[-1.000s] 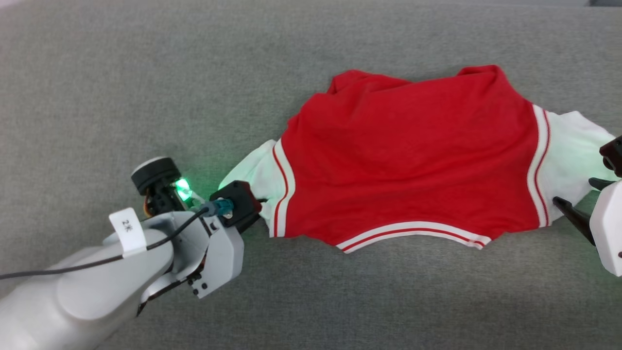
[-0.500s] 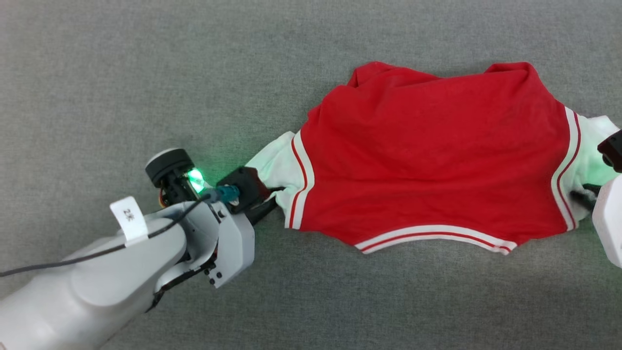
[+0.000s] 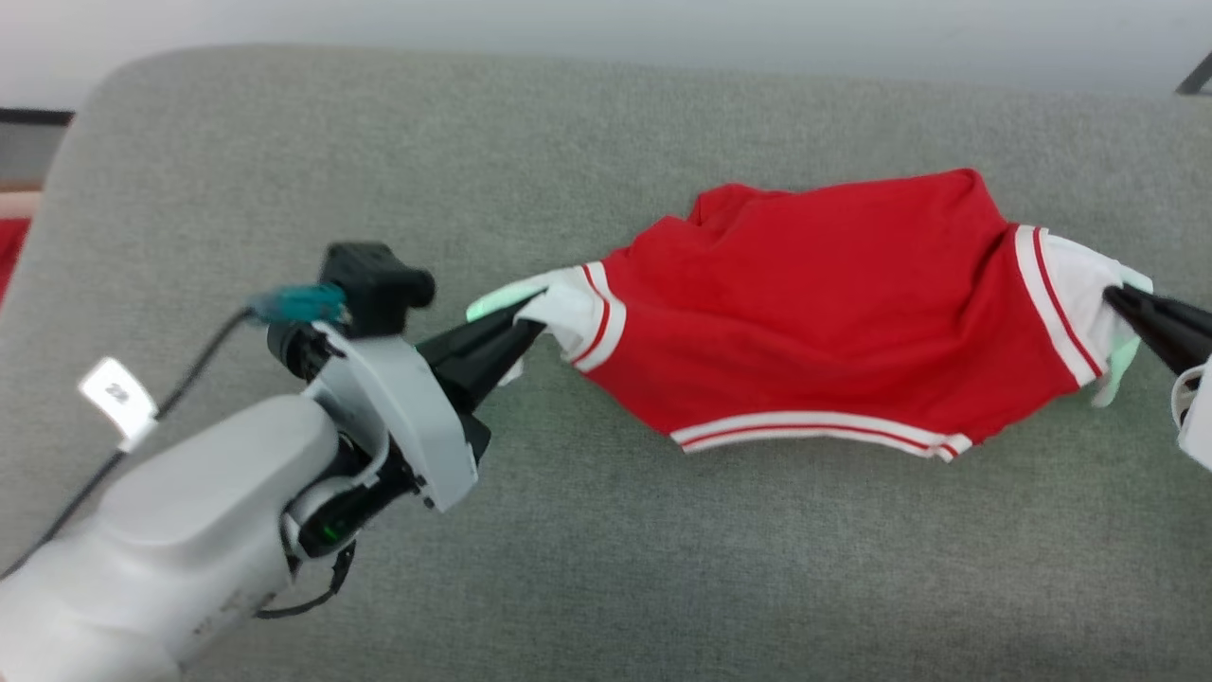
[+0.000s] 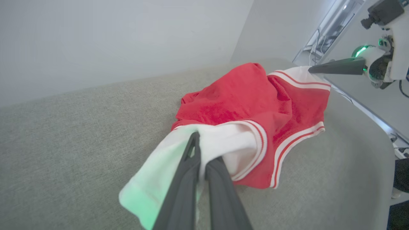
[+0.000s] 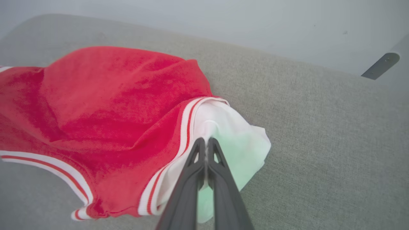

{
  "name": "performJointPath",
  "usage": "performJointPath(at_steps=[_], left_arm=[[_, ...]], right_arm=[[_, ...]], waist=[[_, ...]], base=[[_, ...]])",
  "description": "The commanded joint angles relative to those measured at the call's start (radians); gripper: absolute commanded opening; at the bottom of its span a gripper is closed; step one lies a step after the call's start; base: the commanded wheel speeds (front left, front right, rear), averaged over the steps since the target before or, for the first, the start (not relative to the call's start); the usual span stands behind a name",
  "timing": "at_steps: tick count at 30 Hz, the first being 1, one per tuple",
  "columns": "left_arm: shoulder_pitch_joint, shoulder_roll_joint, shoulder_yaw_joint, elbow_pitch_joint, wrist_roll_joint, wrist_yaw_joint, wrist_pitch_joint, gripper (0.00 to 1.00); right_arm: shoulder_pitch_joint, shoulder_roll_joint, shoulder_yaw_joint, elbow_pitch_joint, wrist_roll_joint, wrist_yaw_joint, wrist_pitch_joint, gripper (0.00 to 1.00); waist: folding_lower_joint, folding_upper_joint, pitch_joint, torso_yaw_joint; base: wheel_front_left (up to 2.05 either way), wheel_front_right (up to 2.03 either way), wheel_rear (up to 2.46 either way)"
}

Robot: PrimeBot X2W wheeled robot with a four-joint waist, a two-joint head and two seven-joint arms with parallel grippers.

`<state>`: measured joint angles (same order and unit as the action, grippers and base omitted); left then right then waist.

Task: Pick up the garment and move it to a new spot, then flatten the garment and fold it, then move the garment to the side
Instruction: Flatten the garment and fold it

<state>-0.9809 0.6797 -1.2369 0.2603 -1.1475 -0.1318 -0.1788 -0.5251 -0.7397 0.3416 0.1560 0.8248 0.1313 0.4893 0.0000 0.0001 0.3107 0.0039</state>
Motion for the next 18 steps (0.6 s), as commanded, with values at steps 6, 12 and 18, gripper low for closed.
performJointPath(at_steps=[6, 12, 18], left_arm=[[-0.028, 0.035, 0.079, -0.099, -0.232, 0.002, -0.041, 0.00], [-0.086, -0.017, 0.195, -0.022, -0.410, 0.002, -0.055, 0.00], [-0.232, -0.102, 0.296, 0.179, -0.521, 0.002, 0.002, 0.00]], right_arm=[[-0.020, 0.095, -0.193, -0.050, 0.061, -0.001, -0.049, 0.00], [-0.173, 0.253, -0.310, 0.063, -0.007, -0.001, -0.091, 0.00], [-0.434, 0.411, -0.407, 0.243, -0.084, -0.001, -0.142, 0.00]], waist=[[0.0000, -0.0001, -0.025, 0.027], [0.0000, -0.0001, 0.030, 0.041], [0.0000, -0.0001, 0.108, 0.027]], base=[[0.00, 0.00, 0.00], [0.00, 0.00, 0.00], [0.00, 0.00, 0.00]])
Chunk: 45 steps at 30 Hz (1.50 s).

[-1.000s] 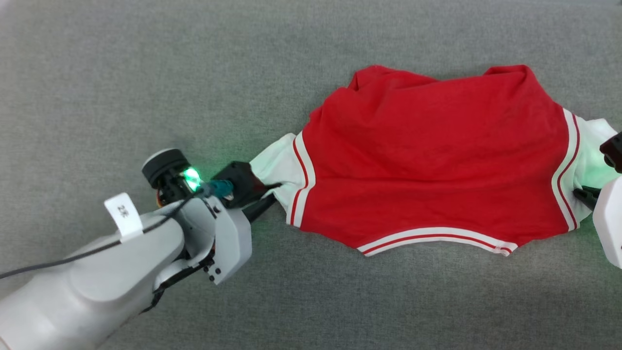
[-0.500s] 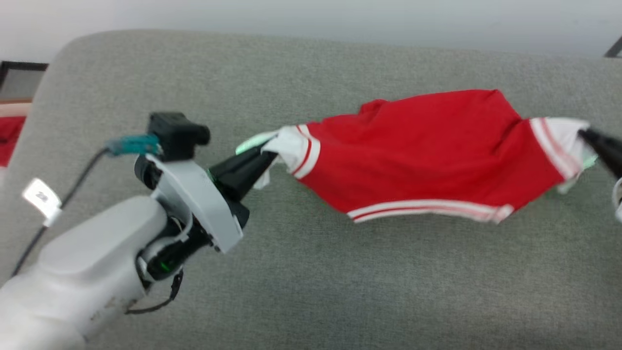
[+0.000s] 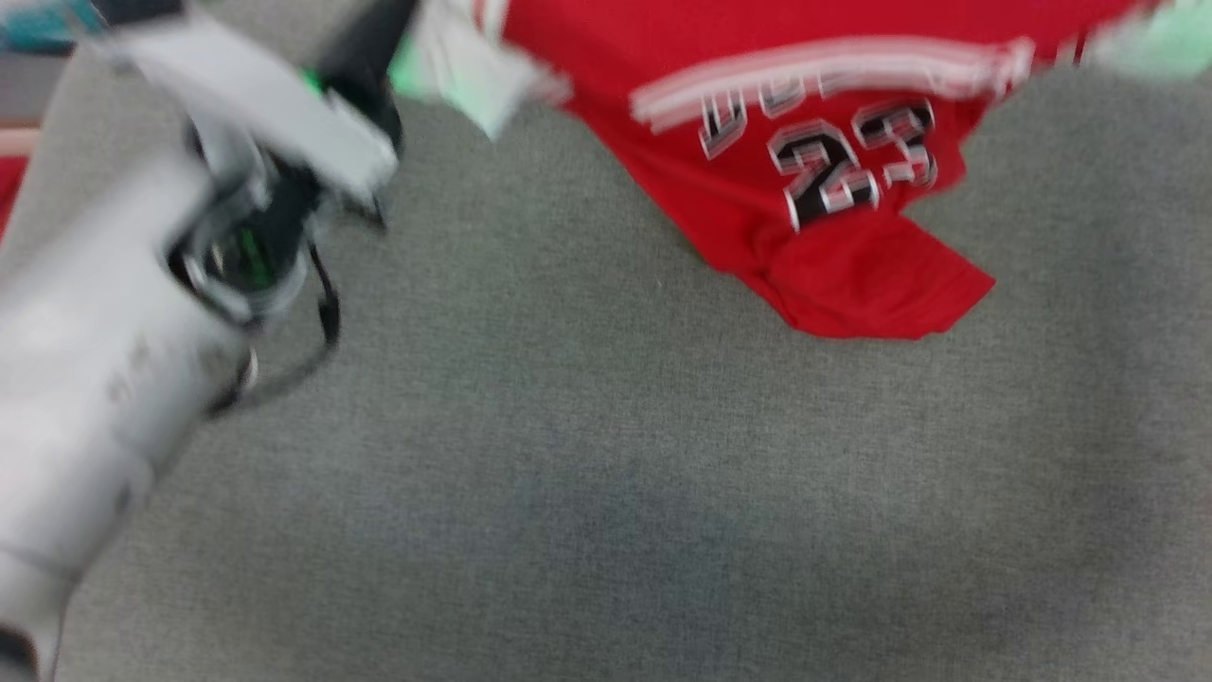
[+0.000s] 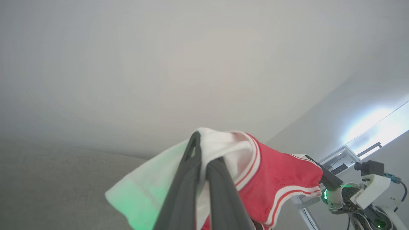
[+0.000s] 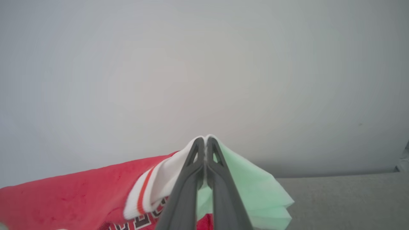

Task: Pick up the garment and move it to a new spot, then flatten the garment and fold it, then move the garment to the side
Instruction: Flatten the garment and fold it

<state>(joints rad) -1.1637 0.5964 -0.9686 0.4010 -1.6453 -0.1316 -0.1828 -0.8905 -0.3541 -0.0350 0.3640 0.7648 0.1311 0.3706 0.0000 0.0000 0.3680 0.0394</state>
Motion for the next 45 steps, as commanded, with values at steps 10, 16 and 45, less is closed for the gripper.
performJointPath(at_steps=[10, 16, 45], left_arm=[[-0.422, -0.115, 0.202, 0.323, -0.046, 0.002, 0.002, 0.00], [-0.542, -0.118, 0.220, 0.335, 0.022, 0.002, -0.021, 0.00], [0.418, 0.135, 0.089, -0.320, -0.013, 0.002, 0.067, 0.00]], right_arm=[[-0.526, 0.134, -0.192, 0.296, -0.148, -0.001, -0.201, 0.00], [-0.634, 0.126, -0.200, 0.352, -0.157, -0.001, -0.257, 0.00], [0.505, -0.061, -0.064, -0.466, 0.056, 0.000, 0.209, 0.00]], waist=[[0.0000, 0.0000, 0.125, -0.014], [0.0000, 0.0000, 0.115, -0.018], [0.0000, 0.0000, -0.018, -0.010]], base=[[0.00, 0.00, 0.00], [0.00, 0.00, 0.00], [0.00, 0.00, 0.00]])
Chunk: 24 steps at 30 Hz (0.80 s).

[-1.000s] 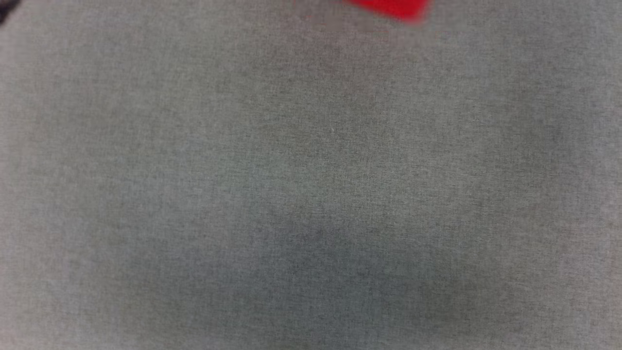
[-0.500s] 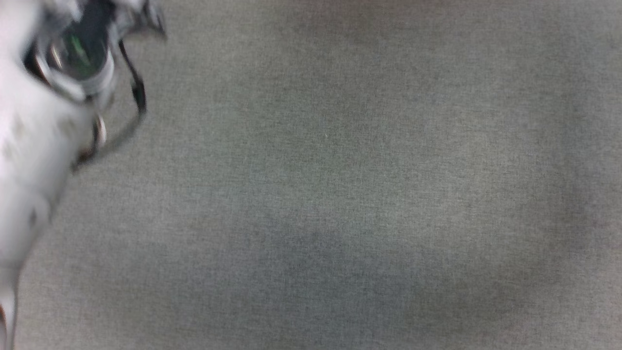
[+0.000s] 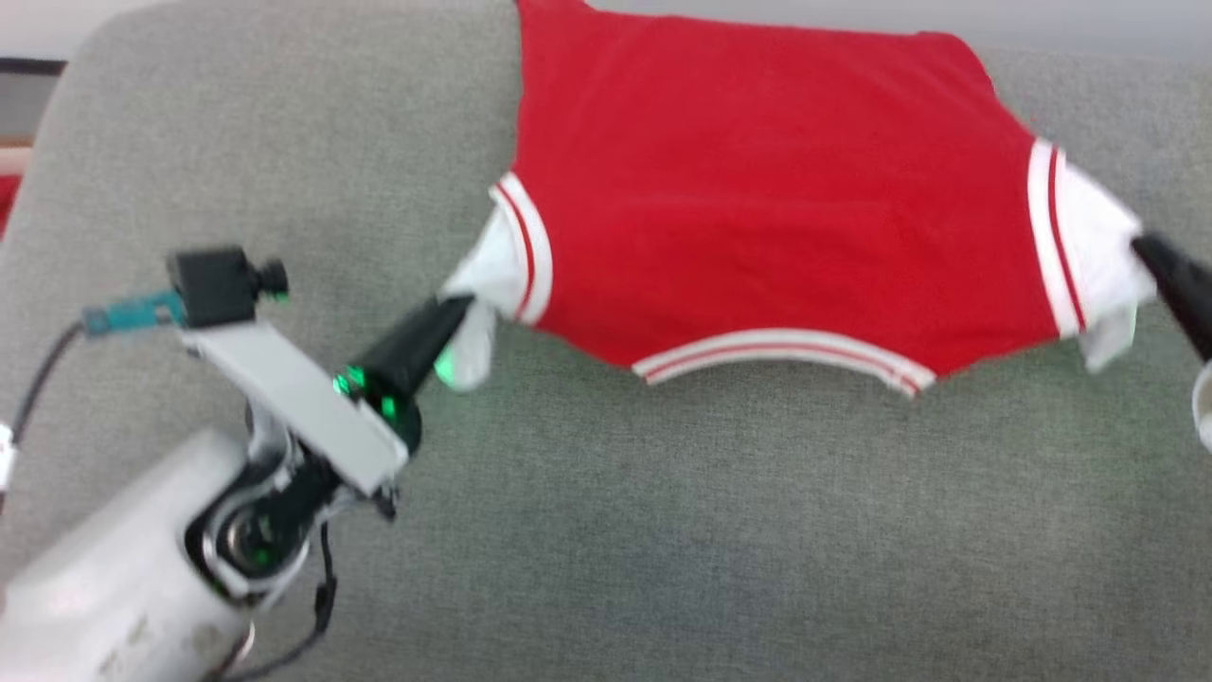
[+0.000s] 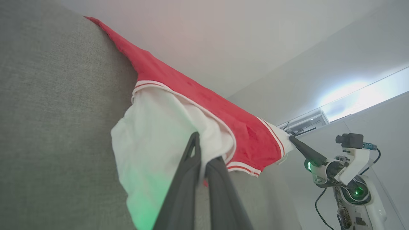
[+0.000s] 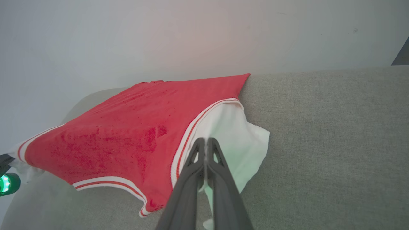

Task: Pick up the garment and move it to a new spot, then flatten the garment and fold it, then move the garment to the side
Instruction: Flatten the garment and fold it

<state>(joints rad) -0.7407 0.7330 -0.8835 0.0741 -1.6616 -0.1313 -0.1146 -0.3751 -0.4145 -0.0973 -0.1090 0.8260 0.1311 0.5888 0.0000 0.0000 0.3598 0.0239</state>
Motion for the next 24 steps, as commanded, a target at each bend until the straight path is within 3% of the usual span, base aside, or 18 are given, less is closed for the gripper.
performJointPath(at_steps=[1, 10, 24], left_arm=[[0.018, 0.011, -0.004, -0.013, 0.010, 0.001, 0.003, 0.00], [0.184, 0.099, -0.049, -0.186, 0.051, 0.001, -0.014, 0.00], [0.406, 0.289, -0.082, -0.467, 0.096, 0.001, -0.088, 0.00]], right_arm=[[0.027, 0.006, -0.016, -0.020, 0.001, 0.000, 0.014, 0.00], [0.298, 0.059, -0.106, -0.250, -0.003, 0.000, 0.187, 0.00], [0.647, 0.130, -0.239, -0.478, 0.067, 0.000, 0.364, 0.00]], waist=[[0.0000, 0.0000, -0.013, 0.008], [0.0000, 0.0000, -0.029, 0.013], [0.0000, 0.0000, -0.037, 0.020]], base=[[0.00, 0.00, 0.00], [0.00, 0.00, 0.00], [0.00, 0.00, 0.00]])
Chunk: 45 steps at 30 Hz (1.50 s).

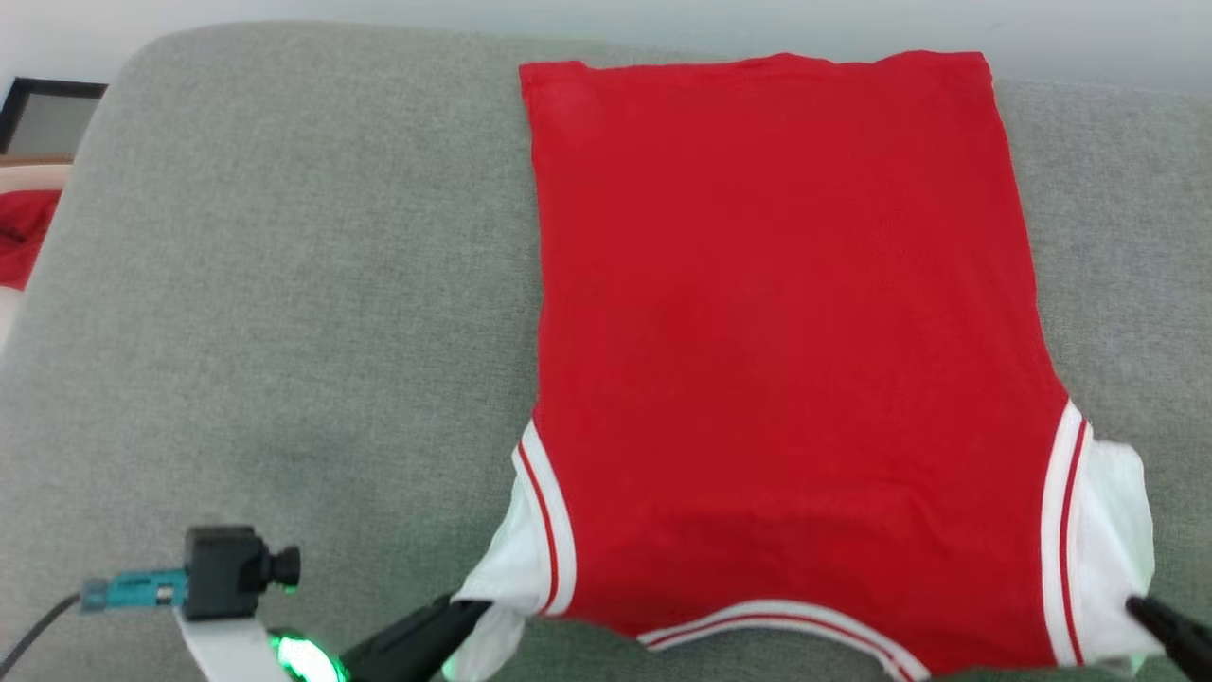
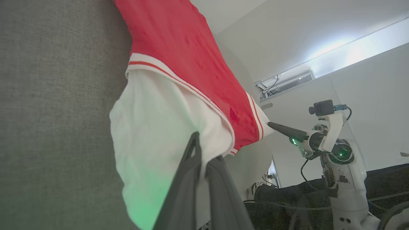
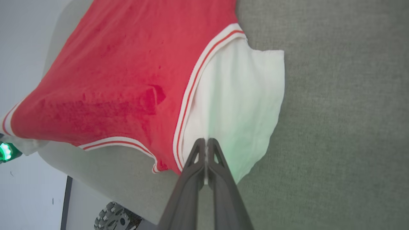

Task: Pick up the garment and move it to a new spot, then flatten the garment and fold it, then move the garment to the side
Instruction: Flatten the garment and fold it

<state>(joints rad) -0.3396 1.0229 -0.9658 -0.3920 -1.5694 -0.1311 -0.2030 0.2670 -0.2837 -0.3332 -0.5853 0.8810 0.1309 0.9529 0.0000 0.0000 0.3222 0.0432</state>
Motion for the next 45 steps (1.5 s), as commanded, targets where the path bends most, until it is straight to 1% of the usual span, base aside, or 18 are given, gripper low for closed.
performJointPath(at_steps=[1, 3, 5, 10, 14, 18, 24, 26, 31, 36, 37, 38, 39, 40, 42, 45], left_arm=[[0.015, 0.007, -0.002, -0.013, 0.006, 0.001, -0.004, 0.00], [0.028, 0.020, -0.005, -0.013, 0.005, 0.001, -0.007, 0.00], [0.027, 0.017, -0.012, 0.010, 0.015, 0.001, 0.003, 0.00], [-0.003, -0.047, -0.035, 0.107, 0.012, 0.001, 0.040, 0.00], [-0.023, -0.116, -0.058, 0.218, 0.007, 0.001, 0.071, 0.00], [-0.033, -0.188, -0.070, 0.322, 0.005, 0.001, 0.071, 0.00], [-0.050, -0.272, -0.087, 0.444, 0.033, 0.001, 0.058, 0.00], [-0.053, -0.282, -0.090, 0.461, 0.035, 0.001, 0.057, 0.00], [-0.061, -0.328, -0.102, 0.518, 0.042, 0.002, 0.055, 0.00], [-0.070, -0.345, -0.107, 0.532, 0.048, 0.002, 0.049, 0.00], [-0.071, -0.347, -0.108, 0.534, 0.049, 0.002, 0.048, 0.00], [-0.074, -0.347, -0.108, 0.534, 0.051, 0.002, 0.044, 0.00], [-0.076, -0.346, -0.108, 0.532, 0.054, 0.002, 0.042, 0.00], [-0.076, -0.343, -0.107, 0.529, 0.055, 0.002, 0.038, 0.00], [-0.075, -0.337, -0.106, 0.522, 0.059, 0.002, 0.031, 0.00], [-0.072, -0.327, -0.101, 0.504, 0.068, 0.002, 0.017, 0.00]], right_arm=[[0.020, 0.001, -0.005, -0.012, 0.018, 0.000, 0.010, 0.00], [0.045, 0.002, -0.009, -0.025, 0.027, 0.000, 0.030, 0.00], [0.059, -0.012, -0.007, -0.026, 0.024, 0.000, 0.047, 0.00], [0.036, -0.053, 0.032, 0.047, -0.011, 0.000, 0.057, 0.00], [-0.003, -0.088, 0.089, 0.139, -0.025, 0.000, 0.053, 0.00], [-0.039, -0.101, 0.150, 0.230, -0.030, 0.000, 0.021, 0.00], [-0.056, -0.123, 0.231, 0.361, -0.065, -0.001, -0.048, 0.00], [-0.056, -0.126, 0.245, 0.382, -0.074, -0.001, -0.060, 0.00], [-0.074, -0.138, 0.316, 0.466, -0.090, -0.002, -0.110, 0.00], [-0.108, -0.163, 0.356, 0.506, -0.106, -0.005, -0.168, 0.00], [-0.117, -0.167, 0.357, 0.508, -0.108, -0.005, -0.184, 0.25], [-0.128, -0.170, 0.359, 0.509, -0.100, -0.008, -0.197, 0.44], [-0.138, -0.171, 0.359, 0.505, -0.088, -0.008, -0.208, 0.79], [-0.148, -0.170, 0.354, 0.493, -0.071, -0.008, -0.221, 1.00], [-0.161, -0.171, 0.332, 0.459, -0.041, -0.008, -0.229, 1.00], [-0.160, -0.195, 0.288, 0.378, 0.019, -0.006, -0.201, 1.00]], waist=[[0.0000, 0.0000, 0.000, 0.002], [0.0000, 0.0000, 0.001, 0.005], [0.0000, 0.0000, 0.002, 0.008], [0.0000, 0.0000, 0.004, 0.009], [0.0000, 0.0000, 0.005, 0.010], [0.0000, 0.0000, 0.005, 0.012], [0.0000, 0.0000, 0.010, 0.026], [0.0000, 0.0000, 0.011, 0.027], [0.0000, 0.0000, 0.014, 0.028], [0.0000, 0.0000, 0.017, 0.019], [0.0000, 0.0000, 0.017, 0.016], [0.0000, 0.0000, 0.017, 0.013], [0.0000, 0.0000, 0.016, 0.009], [0.0000, 0.0000, 0.015, 0.005], [0.0000, 0.0000, 0.014, -0.004], [0.0000, 0.0000, 0.011, -0.011]], base=[[0.00, 0.00, 0.00], [0.00, 0.00, 0.00], [0.00, 0.00, 0.00], [0.00, 0.00, 0.00], [0.00, 0.00, 0.00], [0.00, 0.00, 0.00], [0.00, 0.00, 0.00], [0.00, 0.00, 0.00], [0.00, 0.00, 0.00], [0.00, 0.00, 0.00], [0.00, 0.00, 0.00], [0.00, 0.00, 0.00], [0.00, 0.00, 0.00], [0.00, 0.00, 0.00], [0.00, 0.00, 0.00], [0.00, 0.00, 0.00]])
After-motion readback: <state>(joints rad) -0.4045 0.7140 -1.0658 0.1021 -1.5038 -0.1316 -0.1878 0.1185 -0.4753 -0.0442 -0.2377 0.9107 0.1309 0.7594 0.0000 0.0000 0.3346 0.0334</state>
